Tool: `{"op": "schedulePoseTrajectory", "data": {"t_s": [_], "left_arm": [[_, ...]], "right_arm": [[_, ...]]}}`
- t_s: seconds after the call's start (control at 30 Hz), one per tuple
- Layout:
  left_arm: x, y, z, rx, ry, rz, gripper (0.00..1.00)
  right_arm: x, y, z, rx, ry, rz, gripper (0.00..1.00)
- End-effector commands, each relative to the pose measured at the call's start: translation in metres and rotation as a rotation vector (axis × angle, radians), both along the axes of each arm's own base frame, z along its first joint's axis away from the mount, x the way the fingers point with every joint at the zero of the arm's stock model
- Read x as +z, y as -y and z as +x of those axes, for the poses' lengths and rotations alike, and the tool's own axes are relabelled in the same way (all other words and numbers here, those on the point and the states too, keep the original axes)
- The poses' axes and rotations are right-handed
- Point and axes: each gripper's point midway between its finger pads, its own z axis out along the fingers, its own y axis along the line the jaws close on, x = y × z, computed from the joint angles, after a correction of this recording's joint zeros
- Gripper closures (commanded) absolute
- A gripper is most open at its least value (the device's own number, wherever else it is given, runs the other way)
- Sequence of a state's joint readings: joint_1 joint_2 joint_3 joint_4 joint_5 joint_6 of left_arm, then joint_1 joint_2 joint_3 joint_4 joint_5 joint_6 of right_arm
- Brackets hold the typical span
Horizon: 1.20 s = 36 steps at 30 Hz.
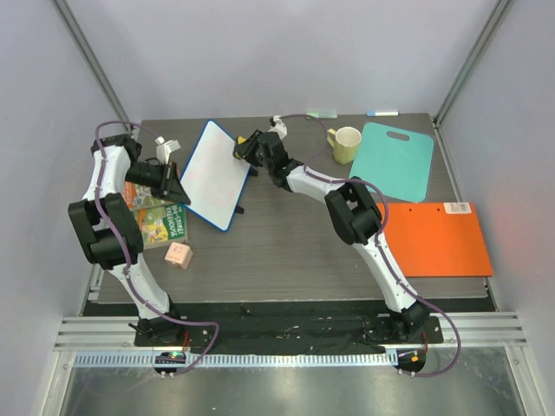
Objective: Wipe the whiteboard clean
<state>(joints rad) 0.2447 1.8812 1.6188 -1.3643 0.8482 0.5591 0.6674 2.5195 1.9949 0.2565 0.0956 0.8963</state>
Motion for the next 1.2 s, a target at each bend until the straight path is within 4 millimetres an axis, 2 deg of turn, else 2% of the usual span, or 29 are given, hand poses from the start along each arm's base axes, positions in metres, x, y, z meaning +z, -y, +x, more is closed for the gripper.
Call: {"op": "schedulePoseTrajectory", "data": {"t_s": [0.0,0.13,0.17,0.23,0.3,0.33,0.4,0.53,0.6,0.7,0.73,0.77,0.8,0.87,0.9,0.97,1.0,1.17], "left_arm": [[0.004,0.021,-0.034,-0.231,0.046,0.002,1.00],[0.003,0.022,-0.035,-0.232,0.044,-0.001,1.00],[0.004,0.022,-0.035,-0.232,0.045,-0.004,1.00],[0.004,0.022,-0.036,-0.235,0.044,-0.003,1.00],[0.003,0.022,-0.036,-0.233,0.043,-0.003,1.00],[0.003,0.021,-0.036,-0.233,0.042,-0.003,1.00],[0.003,0.022,-0.036,-0.235,0.043,-0.003,1.00],[0.005,0.022,-0.037,-0.238,0.047,-0.002,1.00],[0.005,0.022,-0.037,-0.237,0.048,0.000,1.00],[0.006,0.022,-0.036,-0.237,0.052,0.002,1.00],[0.006,0.022,-0.036,-0.236,0.051,0.002,1.00],[0.006,0.022,-0.036,-0.236,0.052,0.001,1.00],[0.006,0.022,-0.036,-0.234,0.051,0.001,1.00],[0.006,0.022,-0.035,-0.233,0.054,0.000,1.00],[0.007,0.022,-0.034,-0.230,0.056,0.000,1.00],[0.006,0.022,-0.034,-0.229,0.056,-0.001,1.00],[0.006,0.022,-0.033,-0.225,0.053,-0.003,1.00],[0.009,0.023,-0.032,-0.222,0.062,-0.001,1.00]], "right_arm": [[-0.040,-0.046,-0.060,0.233,-0.092,-0.040,0.99],[0.011,-0.072,-0.073,0.284,-0.011,0.008,0.99],[0.018,-0.077,-0.077,0.299,0.006,0.011,0.99],[0.044,-0.097,-0.091,0.334,0.047,0.034,0.99],[0.053,-0.114,-0.106,0.371,0.059,0.033,0.99],[0.066,-0.122,-0.108,0.380,0.082,0.051,0.99],[0.071,-0.136,-0.119,0.407,0.087,0.053,0.99],[0.081,-0.150,-0.122,0.418,0.102,0.080,0.99],[0.079,-0.150,-0.119,0.403,0.097,0.082,0.99],[0.066,-0.146,-0.116,0.375,0.087,0.057,0.99],[0.055,-0.142,-0.115,0.366,0.073,0.041,0.98],[0.054,-0.139,-0.114,0.360,0.071,0.039,0.99],[0.037,-0.135,-0.116,0.357,0.043,0.018,0.99],[0.037,-0.125,-0.109,0.338,0.039,0.028,0.99],[0.020,-0.118,-0.110,0.330,0.009,0.011,0.99],[0.025,-0.107,-0.106,0.314,0.012,0.017,0.99],[0.008,-0.101,-0.110,0.309,-0.017,-0.008,0.99],[-0.018,-0.087,-0.128,0.325,-0.050,-0.115,0.99]]}}
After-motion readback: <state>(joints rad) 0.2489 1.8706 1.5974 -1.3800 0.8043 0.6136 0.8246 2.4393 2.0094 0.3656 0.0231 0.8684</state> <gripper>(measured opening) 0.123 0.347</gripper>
